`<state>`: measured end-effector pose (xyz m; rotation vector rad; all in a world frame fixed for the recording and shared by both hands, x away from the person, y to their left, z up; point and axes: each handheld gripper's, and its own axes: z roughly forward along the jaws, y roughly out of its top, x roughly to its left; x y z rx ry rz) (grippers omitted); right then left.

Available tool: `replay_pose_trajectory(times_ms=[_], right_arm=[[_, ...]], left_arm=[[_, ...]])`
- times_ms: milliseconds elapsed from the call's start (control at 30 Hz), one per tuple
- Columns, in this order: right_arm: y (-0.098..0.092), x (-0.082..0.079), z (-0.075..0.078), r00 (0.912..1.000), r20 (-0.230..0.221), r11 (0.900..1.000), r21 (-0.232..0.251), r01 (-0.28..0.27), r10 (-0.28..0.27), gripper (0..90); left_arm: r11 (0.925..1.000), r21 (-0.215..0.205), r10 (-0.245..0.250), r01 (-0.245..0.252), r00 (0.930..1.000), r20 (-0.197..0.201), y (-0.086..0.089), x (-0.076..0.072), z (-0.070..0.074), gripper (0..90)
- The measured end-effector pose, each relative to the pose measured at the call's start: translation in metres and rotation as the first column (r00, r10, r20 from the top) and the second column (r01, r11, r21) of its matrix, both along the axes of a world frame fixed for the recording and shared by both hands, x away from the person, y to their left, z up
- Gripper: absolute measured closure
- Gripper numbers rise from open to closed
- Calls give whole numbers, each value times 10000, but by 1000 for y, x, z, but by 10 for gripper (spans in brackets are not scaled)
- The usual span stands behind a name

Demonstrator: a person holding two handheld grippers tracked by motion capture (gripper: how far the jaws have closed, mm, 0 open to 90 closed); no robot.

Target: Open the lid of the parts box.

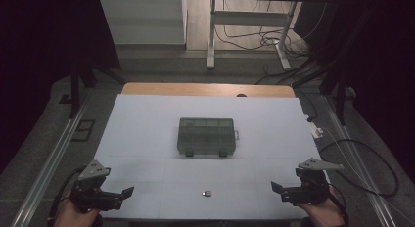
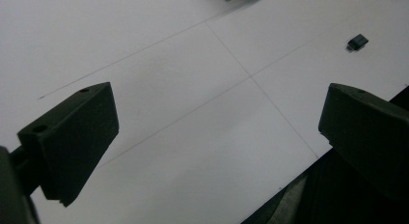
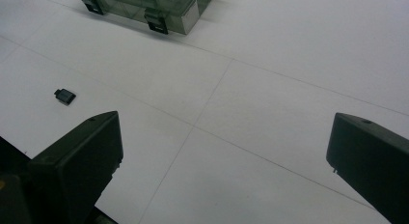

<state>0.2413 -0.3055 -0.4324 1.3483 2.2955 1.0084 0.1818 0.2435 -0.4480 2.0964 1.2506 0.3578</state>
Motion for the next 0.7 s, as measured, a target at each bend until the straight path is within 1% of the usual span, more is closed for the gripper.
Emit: replay_pose_trajectory(times_ms=[267,467,700], right_arm=[[1,0,0,10000,-10,10000,-63,-48,48,0],[2,0,0,9999,-44,9999,-94,-111,110,0],[3,1,-1,9997,-100,9996,-175,-240,238,0]], left_arm=[[9999,34,147,-147,9999,-48,0,1,0,12],[9997,159,195,-194,9998,-99,0,1,0,13],[9997,67,243,-242,9996,-120,1,1,0,11]])
